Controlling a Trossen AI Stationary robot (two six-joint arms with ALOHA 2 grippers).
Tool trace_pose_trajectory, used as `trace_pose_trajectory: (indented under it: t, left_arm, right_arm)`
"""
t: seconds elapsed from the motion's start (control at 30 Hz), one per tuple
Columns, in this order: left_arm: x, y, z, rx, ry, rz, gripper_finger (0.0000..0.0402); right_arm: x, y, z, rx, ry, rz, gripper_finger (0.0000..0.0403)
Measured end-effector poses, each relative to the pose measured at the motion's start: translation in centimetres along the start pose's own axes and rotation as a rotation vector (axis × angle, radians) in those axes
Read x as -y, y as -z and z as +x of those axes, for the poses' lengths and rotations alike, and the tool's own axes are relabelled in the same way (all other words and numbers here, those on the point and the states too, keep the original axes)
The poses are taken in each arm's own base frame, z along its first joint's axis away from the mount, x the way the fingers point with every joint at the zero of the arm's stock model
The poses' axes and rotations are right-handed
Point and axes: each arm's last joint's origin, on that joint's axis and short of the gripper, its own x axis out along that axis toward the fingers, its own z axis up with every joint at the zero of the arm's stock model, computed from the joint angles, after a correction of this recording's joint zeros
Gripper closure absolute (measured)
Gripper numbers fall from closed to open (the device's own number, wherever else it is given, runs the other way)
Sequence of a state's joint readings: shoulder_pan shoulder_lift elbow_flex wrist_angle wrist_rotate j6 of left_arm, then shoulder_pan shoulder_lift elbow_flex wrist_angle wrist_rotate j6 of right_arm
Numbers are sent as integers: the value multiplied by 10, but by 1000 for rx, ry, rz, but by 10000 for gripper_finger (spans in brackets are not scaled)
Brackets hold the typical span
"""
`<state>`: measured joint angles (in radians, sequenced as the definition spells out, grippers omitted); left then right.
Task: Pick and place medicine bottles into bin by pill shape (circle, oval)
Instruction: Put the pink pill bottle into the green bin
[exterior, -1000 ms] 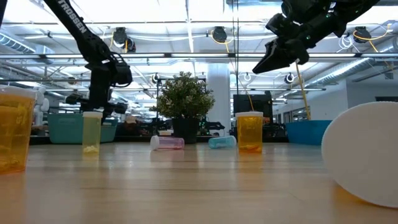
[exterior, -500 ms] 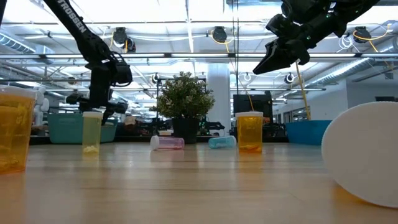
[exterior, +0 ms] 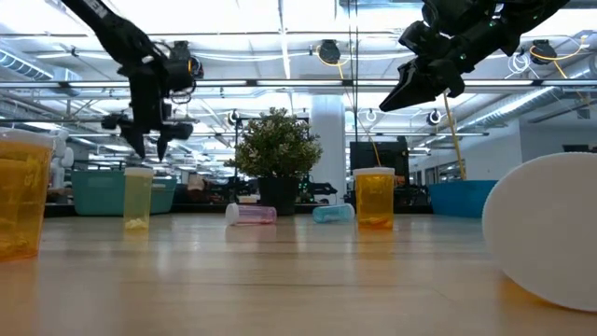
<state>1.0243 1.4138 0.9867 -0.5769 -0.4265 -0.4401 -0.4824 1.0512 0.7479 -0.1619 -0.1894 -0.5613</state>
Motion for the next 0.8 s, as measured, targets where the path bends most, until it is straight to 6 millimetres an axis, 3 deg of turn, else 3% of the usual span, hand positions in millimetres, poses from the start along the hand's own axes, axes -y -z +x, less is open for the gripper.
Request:
trace_pose_trajectory:
  t: [0.3,0.57,0.8]
  left_arm:
    - [18,12,-70,155,238,271,206]
    - [52,59,-127,242,492,549,206]
    - [71,102,-144,334,689,641,206]
  right_arm:
    - [0,-2,3,21,7,59,328]
    - [-18,-11,26,47,-68,114,328]
    - [-39,-13,51,18,-135,215,328]
